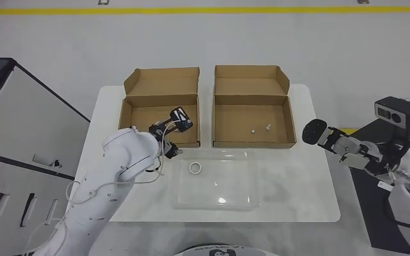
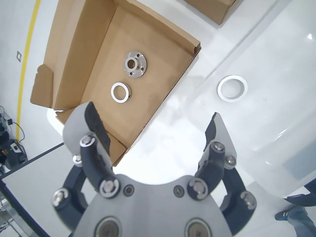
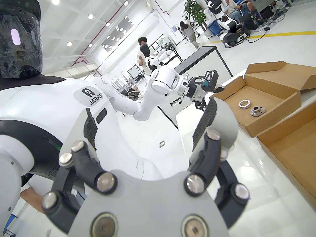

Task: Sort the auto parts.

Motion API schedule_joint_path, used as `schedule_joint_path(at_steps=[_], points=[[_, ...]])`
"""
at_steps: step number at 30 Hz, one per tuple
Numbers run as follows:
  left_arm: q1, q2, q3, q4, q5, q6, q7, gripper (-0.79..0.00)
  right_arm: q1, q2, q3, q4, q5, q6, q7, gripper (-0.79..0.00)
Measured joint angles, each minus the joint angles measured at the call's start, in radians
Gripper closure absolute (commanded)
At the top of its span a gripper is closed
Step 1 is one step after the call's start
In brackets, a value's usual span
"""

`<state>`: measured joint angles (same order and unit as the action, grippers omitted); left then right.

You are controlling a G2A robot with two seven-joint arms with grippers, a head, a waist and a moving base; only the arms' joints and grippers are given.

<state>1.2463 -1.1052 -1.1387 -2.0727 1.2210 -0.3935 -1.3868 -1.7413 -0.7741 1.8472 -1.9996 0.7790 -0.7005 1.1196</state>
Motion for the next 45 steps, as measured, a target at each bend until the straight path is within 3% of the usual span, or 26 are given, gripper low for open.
schedule_joint_path(at_steps=[22,35,45], points=[[0.001,0.004,0.112,-0.082,-0.046,0.034,-0.072,-0.785,0.0,0.0,0.0,0.0,0.0,0.0,0.0,-0.785],[-0.001,-0.006,0.189,-0.103,-0.037,0.117,-0.085,-0.785,0.0,0.0,0.0,0.0,0.0,0.0,0.0,-0.785],[-0.033,-0.023,0.248,-0.068,-0.074,0.196,-0.081,-0.785,0.0,0.0,0.0,0.0,0.0,0.0,0.0,-0.785]])
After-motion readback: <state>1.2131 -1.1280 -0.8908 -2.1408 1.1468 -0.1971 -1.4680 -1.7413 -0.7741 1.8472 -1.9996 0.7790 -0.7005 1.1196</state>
